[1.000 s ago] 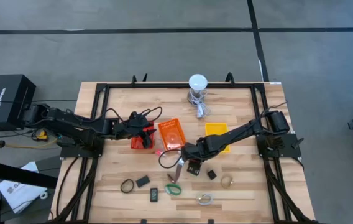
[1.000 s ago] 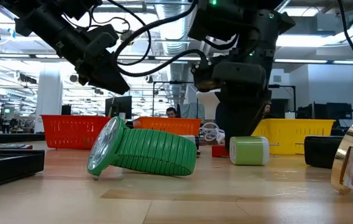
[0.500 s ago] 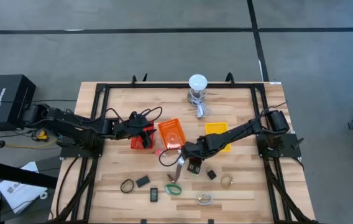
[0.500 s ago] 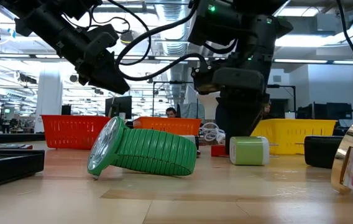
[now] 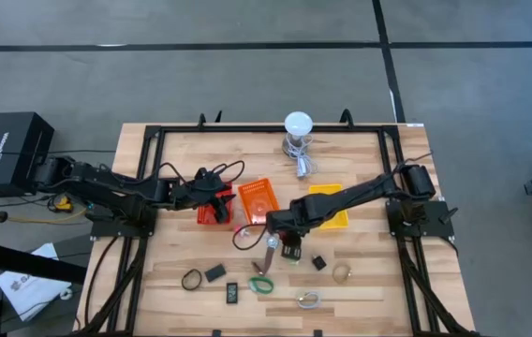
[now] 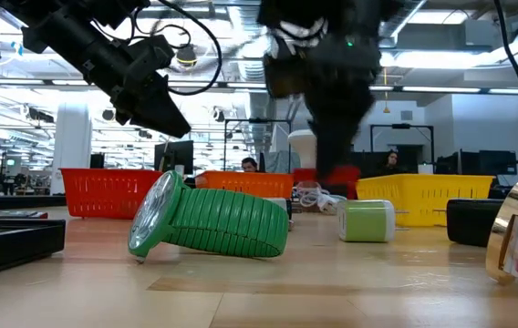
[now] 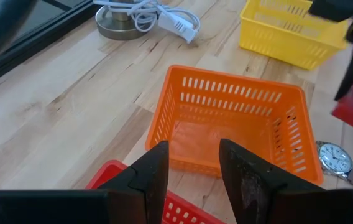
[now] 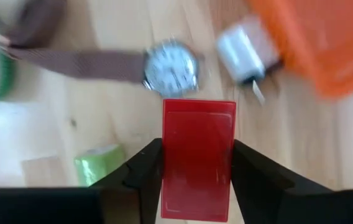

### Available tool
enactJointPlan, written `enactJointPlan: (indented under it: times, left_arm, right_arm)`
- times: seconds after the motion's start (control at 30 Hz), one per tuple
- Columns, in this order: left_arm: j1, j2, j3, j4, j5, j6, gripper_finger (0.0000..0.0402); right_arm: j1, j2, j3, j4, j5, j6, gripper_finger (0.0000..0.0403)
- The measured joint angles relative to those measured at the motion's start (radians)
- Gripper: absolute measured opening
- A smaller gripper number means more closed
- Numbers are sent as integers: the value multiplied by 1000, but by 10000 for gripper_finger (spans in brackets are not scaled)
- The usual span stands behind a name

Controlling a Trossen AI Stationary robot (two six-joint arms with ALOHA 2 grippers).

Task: Pick & Place Office items
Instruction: Put the red digital clock into the orange bin, then put the gold wrist watch into the yellow bin

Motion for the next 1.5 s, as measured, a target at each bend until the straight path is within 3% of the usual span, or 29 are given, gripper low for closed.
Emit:
enactJointPlan:
  times: [0.1, 0.33, 0.6, 0.77, 1.1, 1.5]
  left_arm:
    - [0, 0, 0, 1, 0, 0, 135]
    - [0, 0, 0, 1, 0, 0, 135]
    - [0, 0, 0, 1, 0, 0, 135]
    - [0, 0, 0, 0, 0, 0, 135]
    - [0, 0, 0, -1, 0, 0, 135]
    - [0, 0, 0, 0, 0, 0, 135]
  right_arm:
    - [-18, 0, 79, -17, 21, -75, 150]
    - [-116, -1, 147, 35, 197, -155, 161]
    - [-201, 0, 119, 172, 182, -180, 153]
    - [-211, 2, 80, 235, 152, -187, 167]
    - [-205, 93, 71, 309, 94, -160, 157]
    - [-200, 97, 72, 294, 104, -194, 239]
